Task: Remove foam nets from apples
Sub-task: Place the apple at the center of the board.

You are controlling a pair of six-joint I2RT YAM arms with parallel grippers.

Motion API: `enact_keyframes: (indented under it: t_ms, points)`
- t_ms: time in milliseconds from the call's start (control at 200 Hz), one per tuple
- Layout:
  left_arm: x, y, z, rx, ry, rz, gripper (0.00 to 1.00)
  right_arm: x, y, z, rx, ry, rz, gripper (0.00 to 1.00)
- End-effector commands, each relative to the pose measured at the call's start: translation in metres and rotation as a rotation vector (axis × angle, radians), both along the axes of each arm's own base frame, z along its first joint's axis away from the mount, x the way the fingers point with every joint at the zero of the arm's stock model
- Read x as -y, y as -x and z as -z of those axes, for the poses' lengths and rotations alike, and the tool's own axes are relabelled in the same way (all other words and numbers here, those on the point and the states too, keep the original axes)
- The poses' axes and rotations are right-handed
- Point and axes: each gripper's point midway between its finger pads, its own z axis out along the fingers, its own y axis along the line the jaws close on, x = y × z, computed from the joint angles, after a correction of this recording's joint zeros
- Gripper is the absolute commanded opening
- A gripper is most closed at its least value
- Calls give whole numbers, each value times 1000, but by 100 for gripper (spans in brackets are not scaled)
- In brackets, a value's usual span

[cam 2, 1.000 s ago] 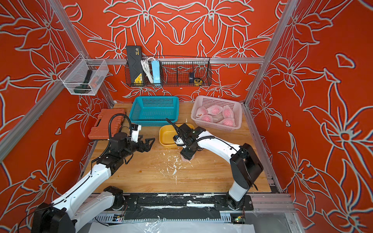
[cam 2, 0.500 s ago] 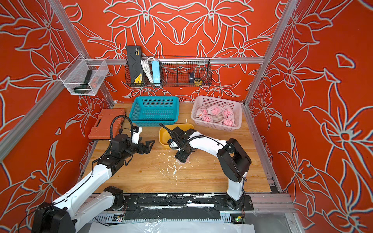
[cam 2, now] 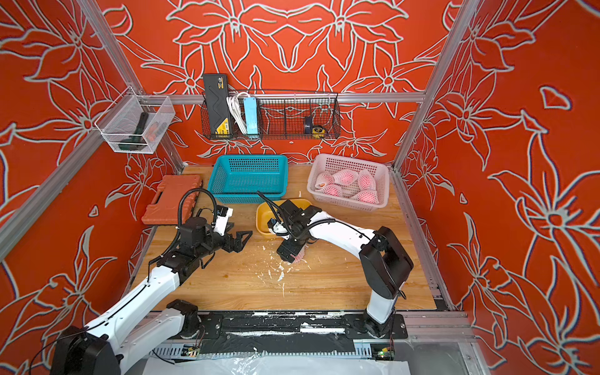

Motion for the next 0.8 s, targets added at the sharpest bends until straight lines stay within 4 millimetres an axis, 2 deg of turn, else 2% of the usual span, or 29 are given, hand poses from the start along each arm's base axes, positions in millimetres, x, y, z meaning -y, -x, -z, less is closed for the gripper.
enact_keyframes:
  t_ms: [0, 245, 510, 791]
  points:
    - [13, 9, -6, 47, 14, 82, 97, 5, 4, -5, -47, -51, 40, 99]
    - [34, 25, -2, 74, 37, 196, 97, 13, -5, -19, -52, -111, 90, 99]
    - [54, 33, 0, 125, 12, 304, 97, 13, -1, -29, -153, -240, 143, 97]
    - [77, 41, 0, 200, -15, 417, 93, 30, -6, -41, -183, -331, 234, 97]
